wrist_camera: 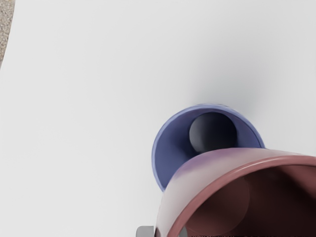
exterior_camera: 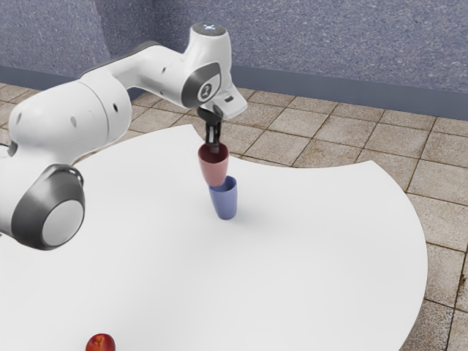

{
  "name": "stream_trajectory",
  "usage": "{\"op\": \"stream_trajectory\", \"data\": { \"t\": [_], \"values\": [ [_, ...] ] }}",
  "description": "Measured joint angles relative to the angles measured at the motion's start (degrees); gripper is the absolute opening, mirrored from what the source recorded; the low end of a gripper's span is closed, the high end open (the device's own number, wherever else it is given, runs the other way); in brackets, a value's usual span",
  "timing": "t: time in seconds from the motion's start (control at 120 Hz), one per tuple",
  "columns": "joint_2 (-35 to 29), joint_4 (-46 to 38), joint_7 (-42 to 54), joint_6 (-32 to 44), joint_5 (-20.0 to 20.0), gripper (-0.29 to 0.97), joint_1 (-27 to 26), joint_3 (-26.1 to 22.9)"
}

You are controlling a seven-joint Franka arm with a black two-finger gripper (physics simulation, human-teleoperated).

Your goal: Place the left cup onto the right cup

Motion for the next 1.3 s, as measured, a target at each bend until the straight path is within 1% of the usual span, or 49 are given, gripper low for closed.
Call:
{"op": "stream_trajectory", "data": {
  "t": [0.325,0.733,0.892,0.992,1.125,1.242,1.3],
  "values": [
    [2.2,2.3,0.6,0.0,0.3,-0.11,0.0,-0.9],
    [4.2,2.5,1.0,1.3,0.1,-0.11,0.4,-0.9],
    [4.1,2.5,1.6,1.2,-0.6,0.25,0.6,-0.7],
    [4.0,2.5,1.9,1.1,-0.7,0.41,0.7,-0.6],
    [4.1,2.5,2.2,1.1,-0.8,0.54,0.6,-0.6],
    [3.6,2.1,2.4,0.8,-1.0,0.6,0.3,-0.2],
    [2.2,0.7,2.5,0.2,-1.3,0.62,0.1,0.0]
  ]
}}
